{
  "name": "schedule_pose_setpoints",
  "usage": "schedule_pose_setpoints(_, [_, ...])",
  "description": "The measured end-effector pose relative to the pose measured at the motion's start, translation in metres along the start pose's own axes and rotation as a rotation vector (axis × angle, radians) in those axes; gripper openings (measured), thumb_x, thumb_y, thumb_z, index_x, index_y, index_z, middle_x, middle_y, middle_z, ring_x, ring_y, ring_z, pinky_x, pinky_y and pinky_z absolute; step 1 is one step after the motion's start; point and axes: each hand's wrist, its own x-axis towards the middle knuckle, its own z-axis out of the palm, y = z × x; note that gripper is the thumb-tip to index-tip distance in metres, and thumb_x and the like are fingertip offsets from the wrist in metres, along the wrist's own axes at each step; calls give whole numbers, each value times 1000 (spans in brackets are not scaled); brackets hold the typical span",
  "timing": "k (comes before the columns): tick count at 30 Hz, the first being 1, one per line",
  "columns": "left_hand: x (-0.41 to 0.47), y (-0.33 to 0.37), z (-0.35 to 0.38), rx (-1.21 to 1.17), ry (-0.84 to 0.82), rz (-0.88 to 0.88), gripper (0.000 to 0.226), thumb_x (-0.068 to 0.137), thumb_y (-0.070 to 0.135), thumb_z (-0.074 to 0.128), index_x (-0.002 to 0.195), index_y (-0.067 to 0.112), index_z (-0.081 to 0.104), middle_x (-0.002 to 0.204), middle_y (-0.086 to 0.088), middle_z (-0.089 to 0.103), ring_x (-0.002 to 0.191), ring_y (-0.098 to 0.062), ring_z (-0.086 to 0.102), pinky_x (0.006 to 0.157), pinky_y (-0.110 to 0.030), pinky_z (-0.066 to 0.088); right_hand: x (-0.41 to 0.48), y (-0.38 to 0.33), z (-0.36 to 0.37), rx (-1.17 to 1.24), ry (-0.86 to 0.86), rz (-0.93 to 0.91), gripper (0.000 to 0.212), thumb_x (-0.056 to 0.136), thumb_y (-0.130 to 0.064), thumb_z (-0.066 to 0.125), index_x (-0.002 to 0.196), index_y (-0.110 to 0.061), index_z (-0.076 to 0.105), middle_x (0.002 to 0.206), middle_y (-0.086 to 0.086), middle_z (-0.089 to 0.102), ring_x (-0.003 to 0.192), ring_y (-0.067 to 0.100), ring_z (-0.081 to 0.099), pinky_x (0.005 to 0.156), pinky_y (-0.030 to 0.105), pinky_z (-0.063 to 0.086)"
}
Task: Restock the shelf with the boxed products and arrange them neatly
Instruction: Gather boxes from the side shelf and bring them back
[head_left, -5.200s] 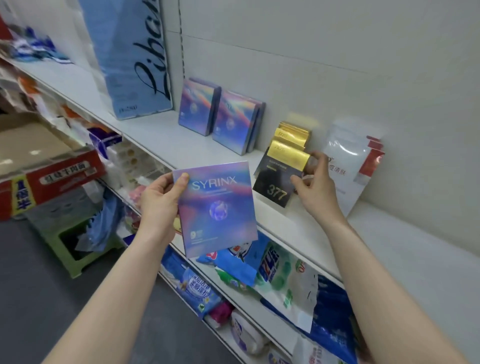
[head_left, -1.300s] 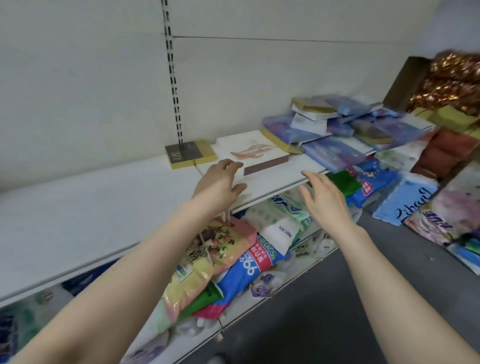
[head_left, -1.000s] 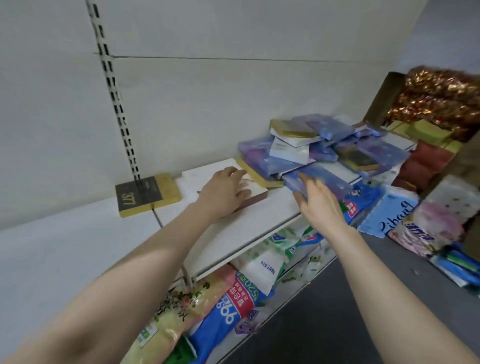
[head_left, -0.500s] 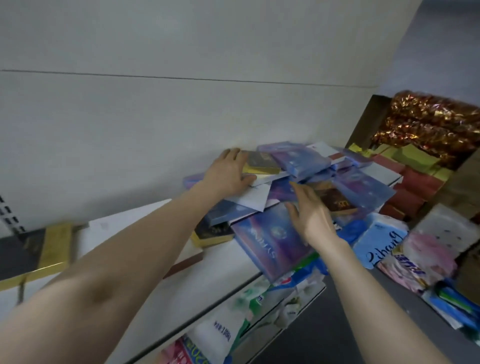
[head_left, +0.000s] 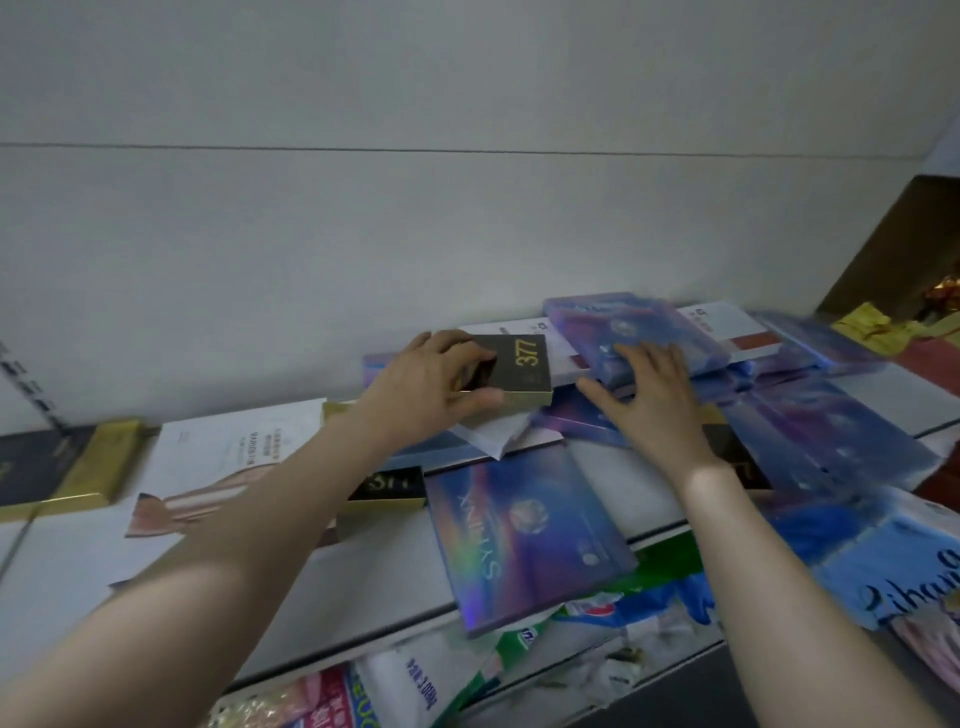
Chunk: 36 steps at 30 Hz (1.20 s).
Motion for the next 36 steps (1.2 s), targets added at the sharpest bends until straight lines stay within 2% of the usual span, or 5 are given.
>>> schedule_pose_setpoints(6, [-1, 13, -4, -285, 87, -344, 65, 83, 46, 68, 140, 29, 41, 145, -5, 36, 123, -24, 49, 97, -28, 38, -1, 0, -23, 182, 280, 40, 43, 93, -57, 49, 75, -19, 55, 79, 0, 58, 88, 32, 56, 78, 33, 33])
schedule_pose_setpoints(10, [0, 15, -10, -335, 15, -491, 93, 81, 46, 71, 152, 22, 16, 142, -8, 45, 125, -26, 47, 97, -34, 40, 32, 24, -33, 66, -66, 265, 93, 74, -84, 52, 133, -12, 51, 133, 17, 56, 125, 36, 48, 102, 44, 39])
schedule_pose_setpoints(14, [-3, 19, -13, -466, 170, -567, 94, 81, 31, 75, 152, 21, 15, 136, -4, 50, 121, -25, 50, 96, -35, 43, 38, 32, -32, 137, -240, 328, 119, 51, -99, 51, 133, -13, 53, 132, 12, 61, 120, 31, 56, 99, 42, 48])
schedule_pose_setpoints(23, [-40, 20, -14, -840, 430, -655, 32, 82, 24, 74, 110, 19, 60, 98, 6, 69, 95, -20, 66, 78, -35, 55, -8, 11, -18, 839, -130, 337, 22, 89, -25, 70, 107, -14, 64, 112, 10, 70, 101, 27, 66, 84, 38, 50])
schedule_pose_setpoints(36, [-192, 23, -56, -1371, 539, -873, 32, 91, -3, 55, 122, 0, 52, 118, -27, 62, 93, -38, 67, 74, -50, 59, -89, -78, -44, 1067, 106, 260, 5, 95, -20, 61, 95, -21, 57, 87, -8, 62, 77, 7, 58, 69, 27, 45])
